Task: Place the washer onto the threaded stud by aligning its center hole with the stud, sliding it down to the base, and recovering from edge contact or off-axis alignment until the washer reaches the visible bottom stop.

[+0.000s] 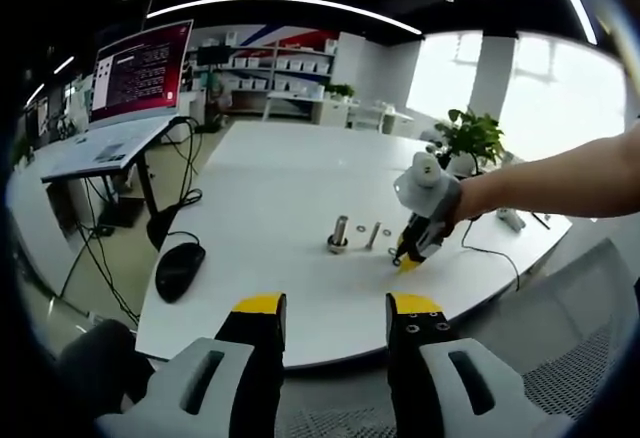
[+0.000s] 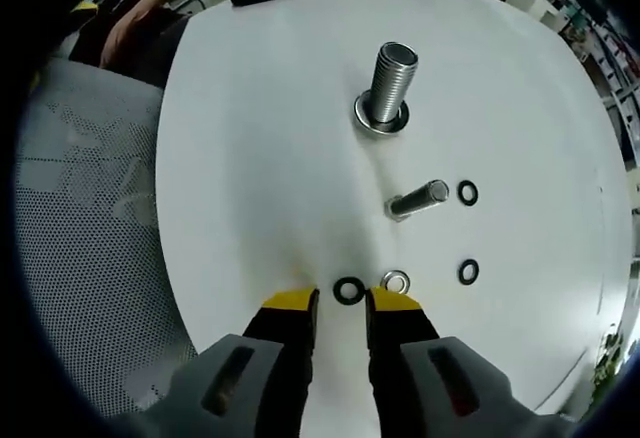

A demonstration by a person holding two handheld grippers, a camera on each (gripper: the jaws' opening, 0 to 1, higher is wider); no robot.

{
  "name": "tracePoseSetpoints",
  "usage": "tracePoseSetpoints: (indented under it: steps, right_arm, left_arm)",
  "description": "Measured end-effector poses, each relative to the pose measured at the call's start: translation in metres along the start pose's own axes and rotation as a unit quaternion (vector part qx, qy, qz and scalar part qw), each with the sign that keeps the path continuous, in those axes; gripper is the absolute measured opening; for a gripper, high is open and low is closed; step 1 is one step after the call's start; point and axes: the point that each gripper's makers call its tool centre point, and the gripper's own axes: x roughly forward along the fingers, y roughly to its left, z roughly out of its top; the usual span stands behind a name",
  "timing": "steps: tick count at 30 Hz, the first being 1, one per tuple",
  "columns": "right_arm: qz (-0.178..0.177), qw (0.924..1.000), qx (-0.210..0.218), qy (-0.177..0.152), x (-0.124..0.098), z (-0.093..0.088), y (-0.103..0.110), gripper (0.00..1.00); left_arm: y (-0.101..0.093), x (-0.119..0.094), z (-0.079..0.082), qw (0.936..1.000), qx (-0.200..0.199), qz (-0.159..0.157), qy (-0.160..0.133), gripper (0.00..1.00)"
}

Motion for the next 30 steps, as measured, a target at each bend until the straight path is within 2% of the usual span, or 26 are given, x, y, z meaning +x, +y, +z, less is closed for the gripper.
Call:
tracePoseSetpoints:
  steps: [8,30]
  right_arm:
    - [-0.005,1.0,-0.004,0.001,0.0012,0.0016,-0.0012,0.15]
    - [-0.011,0.9999,-0.004,0.006,0.0029,0.0027,-0.0018,0.15]
  left_arm:
    - [0.001,0.0004,-0.0001,1.0,-0.001,0.001,0.0,0.38]
    - [0.0019,0.0005,0.0001,1.0,-0.001,0.0,-0.001,0.37]
